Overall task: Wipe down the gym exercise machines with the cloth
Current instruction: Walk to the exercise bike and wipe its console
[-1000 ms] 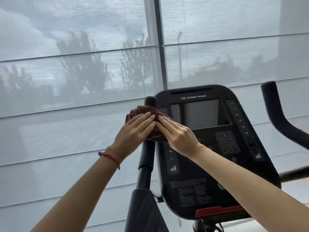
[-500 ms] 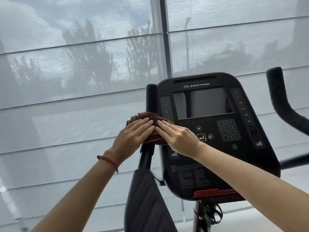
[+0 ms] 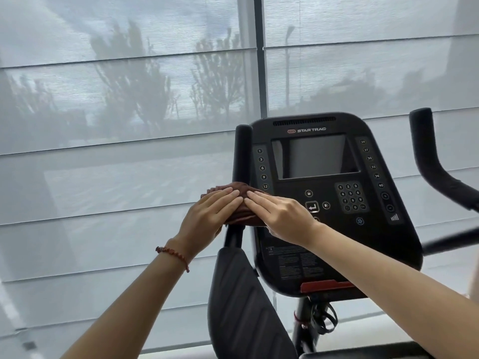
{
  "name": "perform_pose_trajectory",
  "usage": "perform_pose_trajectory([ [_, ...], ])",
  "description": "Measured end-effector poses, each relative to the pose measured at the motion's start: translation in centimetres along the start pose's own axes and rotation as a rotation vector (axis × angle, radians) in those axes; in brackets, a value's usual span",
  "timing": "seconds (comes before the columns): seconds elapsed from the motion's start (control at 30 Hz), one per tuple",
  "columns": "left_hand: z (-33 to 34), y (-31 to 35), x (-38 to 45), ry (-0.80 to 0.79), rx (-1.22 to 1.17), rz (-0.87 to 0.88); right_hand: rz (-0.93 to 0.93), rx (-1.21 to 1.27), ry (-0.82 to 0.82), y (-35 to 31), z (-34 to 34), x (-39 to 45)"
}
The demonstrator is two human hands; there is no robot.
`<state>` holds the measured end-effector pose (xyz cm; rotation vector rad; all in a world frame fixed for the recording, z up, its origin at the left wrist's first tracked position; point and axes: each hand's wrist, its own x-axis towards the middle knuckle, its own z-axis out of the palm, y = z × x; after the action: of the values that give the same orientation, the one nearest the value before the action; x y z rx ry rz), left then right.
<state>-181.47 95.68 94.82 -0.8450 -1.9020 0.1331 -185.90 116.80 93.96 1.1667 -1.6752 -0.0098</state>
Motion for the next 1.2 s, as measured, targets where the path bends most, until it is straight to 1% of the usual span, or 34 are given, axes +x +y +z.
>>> perform_pose_trajectory([
  [0.3,-0.7,-1.2,-2.7,0.118,-0.070,0.003,-0.015,-0.020,-0.082,-2.5,-2.1,2.4],
  [0.43,-1.6,-2.9,-4.0,0.212,-0.127,-0.023,-0.004,-0.077,-0.062,-4.4,-2.2,5.1],
  [0.57,-2.8,-4.8,-5.8,0.288,-0.130,-0.039,-0.013,-0.144,-0.045,-6.5,-1.7,7.9],
  [0.8,-4.6,-8.4,-9.8,0.330,-0.138,-0.050,-0.017,-0.223,-0.039,-10.8,0.3,11.8],
  [0.97,-5.5,-9.7,-11.9,0.354,-0.166,-0.072,0.010,-0.295,-0.020,-13.7,1.2,13.3],
  [1.2,-5.3,-8.5,-15.0,0.361,-0.225,-0.136,0.167,-0.331,0.015,-18.6,2.1,12.2],
])
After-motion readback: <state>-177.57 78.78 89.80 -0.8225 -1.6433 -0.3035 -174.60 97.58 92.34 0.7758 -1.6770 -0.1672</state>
